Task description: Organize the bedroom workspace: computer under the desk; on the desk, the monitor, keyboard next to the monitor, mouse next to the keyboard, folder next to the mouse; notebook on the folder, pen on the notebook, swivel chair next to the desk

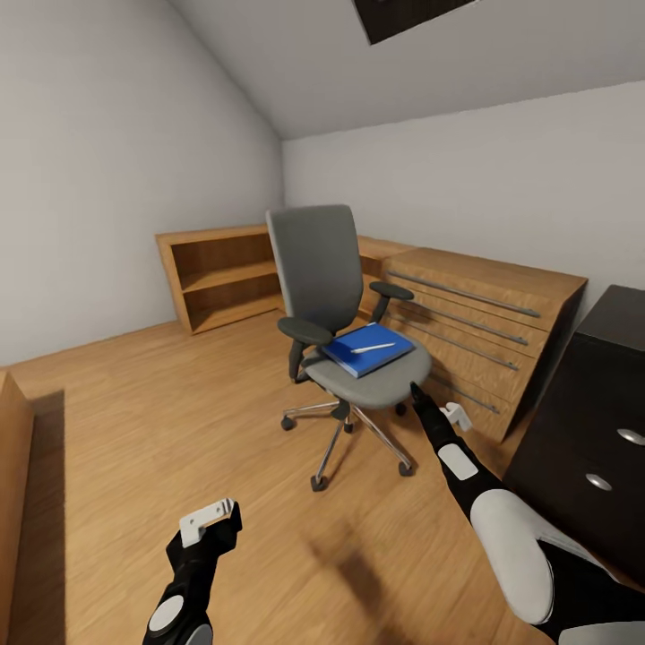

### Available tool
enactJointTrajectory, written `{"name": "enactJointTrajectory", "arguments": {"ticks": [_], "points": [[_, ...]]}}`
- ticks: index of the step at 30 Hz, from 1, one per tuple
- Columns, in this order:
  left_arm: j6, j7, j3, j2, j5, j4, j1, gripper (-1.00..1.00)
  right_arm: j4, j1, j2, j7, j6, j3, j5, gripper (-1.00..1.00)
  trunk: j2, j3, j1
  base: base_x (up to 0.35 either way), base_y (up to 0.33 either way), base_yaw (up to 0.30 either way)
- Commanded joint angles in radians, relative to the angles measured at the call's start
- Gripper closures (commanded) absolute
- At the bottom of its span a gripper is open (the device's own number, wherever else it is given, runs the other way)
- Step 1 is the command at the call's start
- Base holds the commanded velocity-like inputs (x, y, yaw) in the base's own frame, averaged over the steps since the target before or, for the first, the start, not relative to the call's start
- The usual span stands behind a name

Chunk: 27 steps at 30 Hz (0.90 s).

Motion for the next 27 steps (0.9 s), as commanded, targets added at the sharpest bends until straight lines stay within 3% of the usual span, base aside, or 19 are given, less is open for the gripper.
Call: {"name": "enactJointTrajectory", "arguments": {"ticks": [1,8,21,27], "points": [[0.005,0.008,-0.002,0.001,0.002,-0.001,-0.001,-1.0,0.001,-0.001,0.0,0.006,-0.001,-0.001,-0.01,-1.0,0.007,0.002,-0.004,0.0,0.0,0.0],[0.005,0.008,-0.002,0.001,0.002,-0.001,-0.001,-1.0,0.001,-0.001,-0.001,0.006,-0.001,-0.001,-0.01,-1.0,0.056,0.024,-0.031,-0.038,0.0,0.0],[0.005,0.007,-0.002,0.001,0.001,-0.001,-0.001,-1.0,0.002,-0.001,0.001,0.005,-0.002,0.0,-0.009,-1.0,0.147,0.065,-0.081,-0.28,0.0,0.0],[0.007,0.004,-0.004,-0.002,0.003,0.024,-0.001,-1.0,0.004,-0.001,0.005,-0.009,-0.002,0.001,0.005,-1.0,0.189,0.084,-0.104,-0.077,0.0,0.0]]}}
